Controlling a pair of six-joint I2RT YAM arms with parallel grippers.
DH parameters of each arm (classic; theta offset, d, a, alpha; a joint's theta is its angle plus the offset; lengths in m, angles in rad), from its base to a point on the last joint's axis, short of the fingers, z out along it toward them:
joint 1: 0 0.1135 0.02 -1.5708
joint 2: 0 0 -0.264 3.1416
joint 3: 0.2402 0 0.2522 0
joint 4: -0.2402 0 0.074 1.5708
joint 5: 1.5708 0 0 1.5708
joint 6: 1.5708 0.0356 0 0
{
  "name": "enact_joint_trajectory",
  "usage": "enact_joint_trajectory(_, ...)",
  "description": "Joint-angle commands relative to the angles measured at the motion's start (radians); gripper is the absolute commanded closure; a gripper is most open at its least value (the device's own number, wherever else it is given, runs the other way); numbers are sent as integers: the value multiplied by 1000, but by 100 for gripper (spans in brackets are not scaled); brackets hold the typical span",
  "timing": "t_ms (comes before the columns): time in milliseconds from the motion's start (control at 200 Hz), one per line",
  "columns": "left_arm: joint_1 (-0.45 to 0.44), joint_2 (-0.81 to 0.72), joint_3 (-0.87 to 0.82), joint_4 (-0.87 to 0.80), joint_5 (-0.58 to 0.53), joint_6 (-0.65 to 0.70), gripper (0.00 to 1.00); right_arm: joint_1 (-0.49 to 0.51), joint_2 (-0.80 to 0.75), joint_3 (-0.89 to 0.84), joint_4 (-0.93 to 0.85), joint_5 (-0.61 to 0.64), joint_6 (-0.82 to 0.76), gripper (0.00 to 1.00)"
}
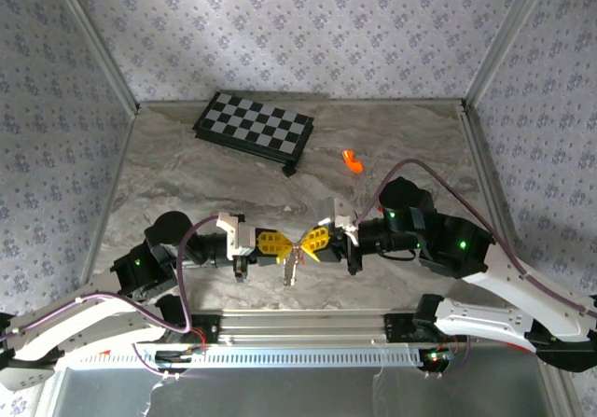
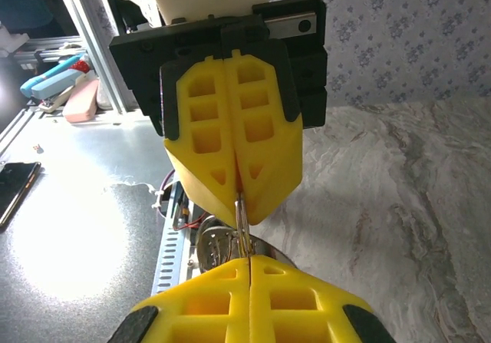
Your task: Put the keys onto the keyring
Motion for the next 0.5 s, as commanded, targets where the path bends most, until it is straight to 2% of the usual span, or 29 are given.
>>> enact_joint_trajectory(0, -5, -8, 8, 63, 19, -8, 100, -6, 0, -7, -3, -23, -3, 99)
enact_joint_trajectory(495, -5, -9, 2, 104, 27, -25, 100, -9, 21, -19, -53, -52, -36, 100)
